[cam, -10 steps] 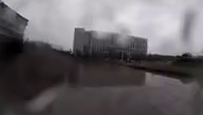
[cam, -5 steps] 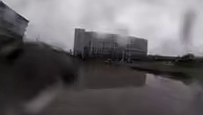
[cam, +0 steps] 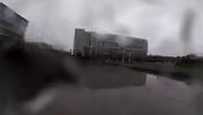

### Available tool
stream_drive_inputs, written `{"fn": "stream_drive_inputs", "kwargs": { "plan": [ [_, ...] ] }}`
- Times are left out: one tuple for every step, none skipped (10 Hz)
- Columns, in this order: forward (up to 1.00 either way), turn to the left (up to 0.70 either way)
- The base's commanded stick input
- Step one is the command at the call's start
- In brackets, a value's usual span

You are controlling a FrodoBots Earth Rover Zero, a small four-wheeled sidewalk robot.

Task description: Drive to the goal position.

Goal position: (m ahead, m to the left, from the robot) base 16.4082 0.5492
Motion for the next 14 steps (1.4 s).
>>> {"fn": "stream_drive_inputs", "kwargs": {
  "plan": [
    [0.7, 0.0],
    [0.7, 0.0],
    [0.7, 0.0],
    [0.7, 0.0],
    [0.7, 0.0],
    [0.7, 0.0],
    [0.7, 0.0],
    [0.7, 0.0],
    [0.7, 0.0],
    [0.7, 0.0],
    [0.7, 0.0],
    [0.7, 0.0],
    [0.7, 0.0],
    [0.7, 0.0]
  ]
}}
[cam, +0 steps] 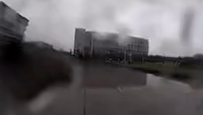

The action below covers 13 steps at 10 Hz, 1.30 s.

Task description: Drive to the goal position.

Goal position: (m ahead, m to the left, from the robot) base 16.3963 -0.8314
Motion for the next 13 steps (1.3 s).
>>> {"fn": "stream_drive_inputs", "kwargs": {
  "plan": [
    [0.7, 0.0],
    [0.7, 0.0],
    [0.7, 0.08],
    [0.7, 0.24],
    [0.7, 0.35],
    [0.7, 0.23],
    [0.7, 0.03],
    [0.7, 0.0],
    [0.7, 0.0],
    [0.7, 0.0],
    [0.7, 0.0],
    [0.7, 0.0],
    [0.7, 0.0]
  ]
}}
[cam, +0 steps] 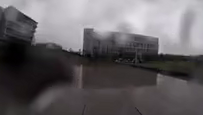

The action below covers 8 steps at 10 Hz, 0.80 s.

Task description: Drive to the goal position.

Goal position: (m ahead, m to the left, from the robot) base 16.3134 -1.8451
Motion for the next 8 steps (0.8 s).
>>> {"fn": "stream_drive_inputs", "kwargs": {
  "plan": [
    [0.7, 0.0],
    [0.7, 0.0],
    [0.7, 0.0],
    [0.7, 0.0],
    [0.7, -0.07],
    [0.7, -0.28],
    [0.7, -0.35],
    [0.7, -0.16]
  ]
}}
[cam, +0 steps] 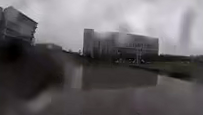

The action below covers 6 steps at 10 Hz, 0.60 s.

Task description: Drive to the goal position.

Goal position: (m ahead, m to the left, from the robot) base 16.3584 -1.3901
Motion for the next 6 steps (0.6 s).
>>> {"fn": "stream_drive_inputs", "kwargs": {
  "plan": [
    [0.7, 0.0],
    [0.7, 0.0],
    [0.7, 0.0],
    [0.7, 0.0],
    [0.7, 0.0],
    [0.7, 0.0]
  ]
}}
